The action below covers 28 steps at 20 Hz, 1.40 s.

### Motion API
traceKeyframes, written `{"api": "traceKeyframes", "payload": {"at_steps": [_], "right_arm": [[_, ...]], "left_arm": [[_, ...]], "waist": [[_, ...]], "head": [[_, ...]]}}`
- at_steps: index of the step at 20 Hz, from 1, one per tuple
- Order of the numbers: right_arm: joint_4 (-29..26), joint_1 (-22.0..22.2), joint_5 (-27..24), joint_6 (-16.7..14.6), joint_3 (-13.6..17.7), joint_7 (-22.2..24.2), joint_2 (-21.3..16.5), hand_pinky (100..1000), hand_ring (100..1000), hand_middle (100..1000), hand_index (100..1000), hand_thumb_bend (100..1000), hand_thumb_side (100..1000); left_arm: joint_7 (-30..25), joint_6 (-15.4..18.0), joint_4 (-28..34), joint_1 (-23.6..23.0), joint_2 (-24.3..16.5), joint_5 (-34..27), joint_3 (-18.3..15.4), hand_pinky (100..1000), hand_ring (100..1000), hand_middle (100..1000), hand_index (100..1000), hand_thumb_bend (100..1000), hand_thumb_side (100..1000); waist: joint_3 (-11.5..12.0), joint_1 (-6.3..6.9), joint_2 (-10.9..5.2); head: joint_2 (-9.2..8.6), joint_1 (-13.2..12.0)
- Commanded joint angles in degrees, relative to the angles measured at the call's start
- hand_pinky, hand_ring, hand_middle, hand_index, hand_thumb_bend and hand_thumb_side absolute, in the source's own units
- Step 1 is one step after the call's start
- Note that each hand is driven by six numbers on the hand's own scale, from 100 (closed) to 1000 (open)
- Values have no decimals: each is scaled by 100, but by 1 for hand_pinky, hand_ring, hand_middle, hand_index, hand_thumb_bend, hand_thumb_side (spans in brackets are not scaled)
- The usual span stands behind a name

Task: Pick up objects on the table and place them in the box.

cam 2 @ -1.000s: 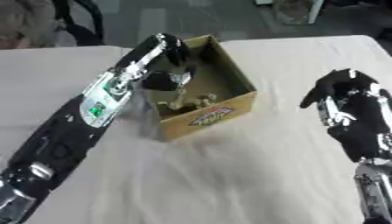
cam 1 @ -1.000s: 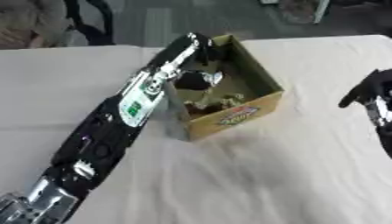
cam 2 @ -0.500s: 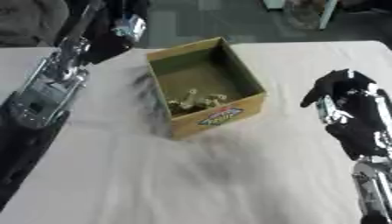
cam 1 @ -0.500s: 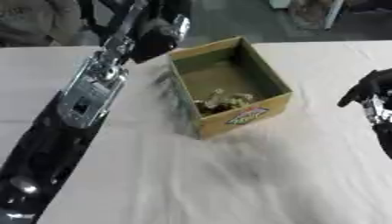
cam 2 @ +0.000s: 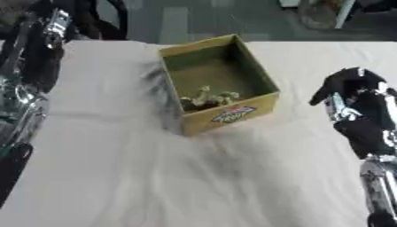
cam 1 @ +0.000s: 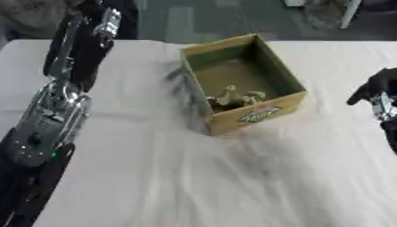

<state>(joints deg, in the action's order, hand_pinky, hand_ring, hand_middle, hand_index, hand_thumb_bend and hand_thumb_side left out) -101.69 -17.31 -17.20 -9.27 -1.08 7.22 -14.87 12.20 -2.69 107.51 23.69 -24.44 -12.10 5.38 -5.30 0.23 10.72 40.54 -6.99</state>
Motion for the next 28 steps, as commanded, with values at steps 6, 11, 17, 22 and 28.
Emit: {"api": "traceKeyframes", "payload": {"at_steps": [6,11,17,22,28], "right_arm": [[-20,61,48,-11,96,-60,-144,448,463,433,517,100,133],[-11,87,52,-16,114,-71,-154,448,463,433,517,100,132],[10,125,66,-16,112,-65,-165,448,463,433,517,100,133],[18,133,68,-20,110,-55,-167,448,463,433,518,100,135],[22,139,72,-23,117,-57,-161,448,463,433,518,100,134]], "left_arm": [[429,55,316,-639,203,-253,-282,555,485,475,639,100,681],[485,90,344,-884,397,-276,-298,546,475,466,627,100,699],[466,102,274,-1067,565,-318,-213,539,467,458,605,100,712],[409,104,227,-1082,710,-317,-153,537,463,454,596,100,719],[386,112,200,-1128,795,-313,-125,537,461,452,593,100,722]], "waist": [[118,3,-215],[157,-6,-250],[210,-12,-278],[222,-20,-282],[224,-5,-289]], "head": [[182,-74],[196,-158],[287,-149],[324,-54],[352,-23]]}}
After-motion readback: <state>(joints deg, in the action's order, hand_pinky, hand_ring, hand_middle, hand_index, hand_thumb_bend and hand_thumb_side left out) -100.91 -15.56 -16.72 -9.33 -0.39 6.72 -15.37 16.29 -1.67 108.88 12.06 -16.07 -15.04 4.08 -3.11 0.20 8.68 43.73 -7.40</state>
